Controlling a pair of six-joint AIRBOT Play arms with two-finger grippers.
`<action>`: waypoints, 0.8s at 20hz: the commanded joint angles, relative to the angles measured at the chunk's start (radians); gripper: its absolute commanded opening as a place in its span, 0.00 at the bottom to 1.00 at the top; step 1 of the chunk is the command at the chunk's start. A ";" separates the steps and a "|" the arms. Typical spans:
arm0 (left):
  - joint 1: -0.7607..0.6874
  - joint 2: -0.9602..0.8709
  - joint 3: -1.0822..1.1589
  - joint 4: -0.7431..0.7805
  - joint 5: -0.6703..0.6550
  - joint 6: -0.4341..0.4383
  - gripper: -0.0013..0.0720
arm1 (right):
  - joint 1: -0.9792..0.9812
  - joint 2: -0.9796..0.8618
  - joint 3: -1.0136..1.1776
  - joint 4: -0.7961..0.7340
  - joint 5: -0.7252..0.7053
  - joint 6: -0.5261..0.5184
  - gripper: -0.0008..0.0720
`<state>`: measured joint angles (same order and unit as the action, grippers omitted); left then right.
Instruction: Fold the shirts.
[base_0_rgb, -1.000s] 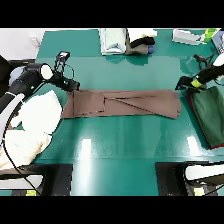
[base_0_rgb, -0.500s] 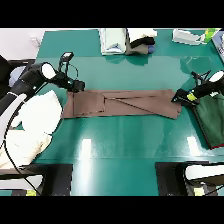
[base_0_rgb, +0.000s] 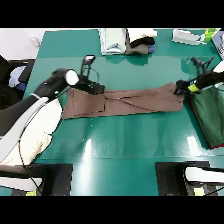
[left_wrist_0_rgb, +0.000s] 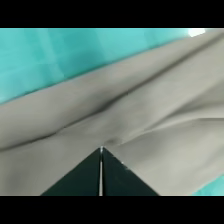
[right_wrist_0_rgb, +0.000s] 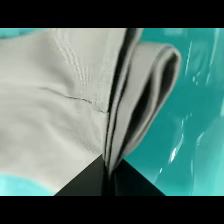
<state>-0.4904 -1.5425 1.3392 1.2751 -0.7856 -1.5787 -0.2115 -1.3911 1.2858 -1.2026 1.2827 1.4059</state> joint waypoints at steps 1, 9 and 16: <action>-0.100 -0.130 0.129 -0.006 -0.001 -0.018 0.05 | 0.071 0.121 0.106 0.009 0.088 0.063 0.03; -0.161 -0.350 0.278 -0.187 -0.044 0.072 0.05 | 0.346 0.161 0.401 0.008 0.094 0.183 0.03; -0.139 -0.346 0.279 -0.187 -0.066 0.066 0.05 | 0.495 0.032 0.580 0.007 0.117 0.228 0.03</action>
<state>-0.6453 -1.8908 1.6142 1.0969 -0.8303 -1.5166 0.2276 -1.3159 1.8011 -1.1954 1.3949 1.6104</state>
